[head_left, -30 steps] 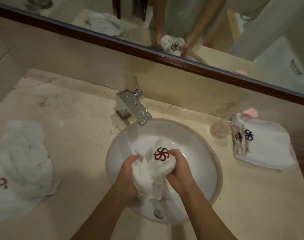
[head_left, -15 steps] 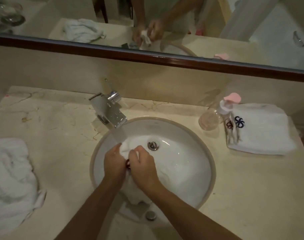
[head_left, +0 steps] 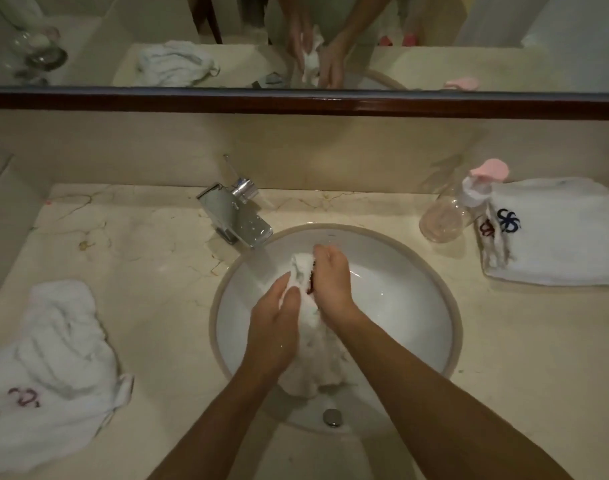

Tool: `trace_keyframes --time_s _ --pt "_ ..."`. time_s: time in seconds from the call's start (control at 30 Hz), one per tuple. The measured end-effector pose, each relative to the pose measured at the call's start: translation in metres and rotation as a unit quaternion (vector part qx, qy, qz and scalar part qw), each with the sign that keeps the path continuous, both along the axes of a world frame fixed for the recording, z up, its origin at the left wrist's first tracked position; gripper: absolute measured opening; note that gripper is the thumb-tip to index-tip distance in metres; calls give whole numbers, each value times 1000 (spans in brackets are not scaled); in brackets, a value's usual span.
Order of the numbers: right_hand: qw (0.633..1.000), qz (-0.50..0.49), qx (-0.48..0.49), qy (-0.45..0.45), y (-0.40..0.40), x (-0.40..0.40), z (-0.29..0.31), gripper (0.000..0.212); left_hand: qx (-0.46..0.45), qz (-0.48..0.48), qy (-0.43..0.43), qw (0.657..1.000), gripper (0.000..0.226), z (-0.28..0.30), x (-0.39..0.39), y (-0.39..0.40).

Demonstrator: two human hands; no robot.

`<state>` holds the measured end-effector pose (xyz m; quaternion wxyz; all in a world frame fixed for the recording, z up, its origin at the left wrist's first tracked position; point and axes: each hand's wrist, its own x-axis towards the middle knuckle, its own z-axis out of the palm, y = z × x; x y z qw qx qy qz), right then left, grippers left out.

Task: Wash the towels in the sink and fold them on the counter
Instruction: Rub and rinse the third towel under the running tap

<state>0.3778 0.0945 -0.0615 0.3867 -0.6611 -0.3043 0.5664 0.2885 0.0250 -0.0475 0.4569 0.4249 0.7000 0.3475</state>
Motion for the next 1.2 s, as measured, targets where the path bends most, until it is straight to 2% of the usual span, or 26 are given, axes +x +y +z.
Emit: trace_keyframes --time_s 0.07,0.13,0.2,0.23,0.3,0.33,0.37,0.43,0.47,0.5,0.53,0.6,0.63,0.7,0.77,0.83,0.9,0.97,1.0,1.07,1.1,1.13,1.2 --pt "986 -70 -4 149 3 17 5 26 28 8 -26 999 46 1 -19 12" --pt "969 -88 -5 230 -7 44 6 39 23 6 -37 999 61 2 -39 15" --pt "980 -65 -14 187 -24 67 -11 25 -22 27 -102 994 61 0 -50 7" --pt "983 -25 -30 178 -35 72 -18 26 -51 47 -183 981 56 -1 -53 4" --pt "972 75 -94 202 -63 70 -39 40 -123 77 -373 916 36 -1 -52 -2" --pt "965 129 -124 190 -77 64 -44 37 -153 80 -400 900 28 -1 -51 -4" --pt "958 192 -138 163 -91 57 -50 30 -172 60 -362 914 27 -6 -50 -5" --pt "957 262 -119 46 -109 48 -63 26 -142 -17 -176 974 26 -14 -46 -9" --pt "964 240 -113 7 -114 46 -65 28 -103 -44 -76 991 17 -16 -45 -10" --pt "976 190 -106 15 -115 46 -63 35 -67 -52 -14 996 13 -15 -45 -11" --pt "986 123 -95 59 -113 48 -59 45 -44 -35 10 998 19 -13 -49 -11" --pt "987 10 -68 148 -106 59 -49 50 -40 39 -17 998 38 -8 -65 -6" --pt "983 -22 -64 171 -103 66 -46 43 -52 67 -34 996 51 -7 -72 -4" --pt "985 -50 -91 138 -102 81 -48 23 -89 51 -10 995 65 -7 -83 -5" --pt "982 -38 -164 84 -105 93 -61 14 -148 17 6 989 64 -8 -82 -9" --pt "970 -14 -232 75 -112 98 -77 11 -224 59 -108 967 60 -9 -84 -11" --pt "960 -50 -269 62 -121 101 -97 6 -242 161 -253 923 57 -10 -85 -7" --pt "959 -22 -277 -59 -123 99 -114 43 -211 236 -296 901 40 -15 -81 -3" --pt "953 17 -278 -117 -123 96 -119 58 -199 226 -254 919 29 -21 -78 -2" --pt "948 95 -250 -171 -122 86 -125 65 -211 105 -35 971 18 -41 -71 -2" --pt "943 148 -227 -192 -122 79 -130 64 -223 7 82 971 25 -56 -69 -3" --pt "932 203 -205 -221 -123 70 -131 61 -240 -78 168 953 39 -67 -65 -6" --pt "918 252 -169 -256 -124 56 -136 51 -269 -164 255 914 56 -89 -58 -12"
